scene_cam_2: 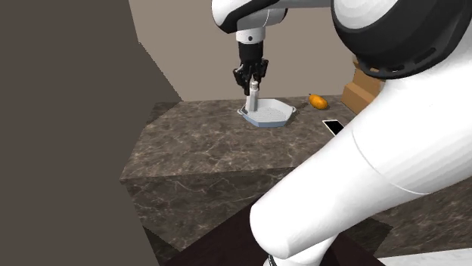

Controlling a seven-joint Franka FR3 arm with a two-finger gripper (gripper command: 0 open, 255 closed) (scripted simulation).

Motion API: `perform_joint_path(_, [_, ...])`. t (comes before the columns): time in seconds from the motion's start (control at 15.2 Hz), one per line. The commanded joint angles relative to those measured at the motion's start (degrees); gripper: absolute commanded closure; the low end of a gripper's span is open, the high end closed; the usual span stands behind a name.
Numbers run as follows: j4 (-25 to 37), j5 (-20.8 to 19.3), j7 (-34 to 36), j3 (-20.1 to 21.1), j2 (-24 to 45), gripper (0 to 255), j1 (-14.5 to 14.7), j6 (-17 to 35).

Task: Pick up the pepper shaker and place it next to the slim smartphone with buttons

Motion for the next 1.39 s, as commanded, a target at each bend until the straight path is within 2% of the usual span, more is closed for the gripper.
perform_joint_path(0.0, [-0.8,-1.1,-2.8,-2.0,-1.3,255,-1.3,0.0])
perform_joint_path(0.66, [-1.1,-5.5,-16.0,-11.9,-4.3,255,-6.7,0.0])
perform_joint_path(1.32, [4.8,-7.0,-31.0,-24.2,-0.8,255,-9.5,1.0])
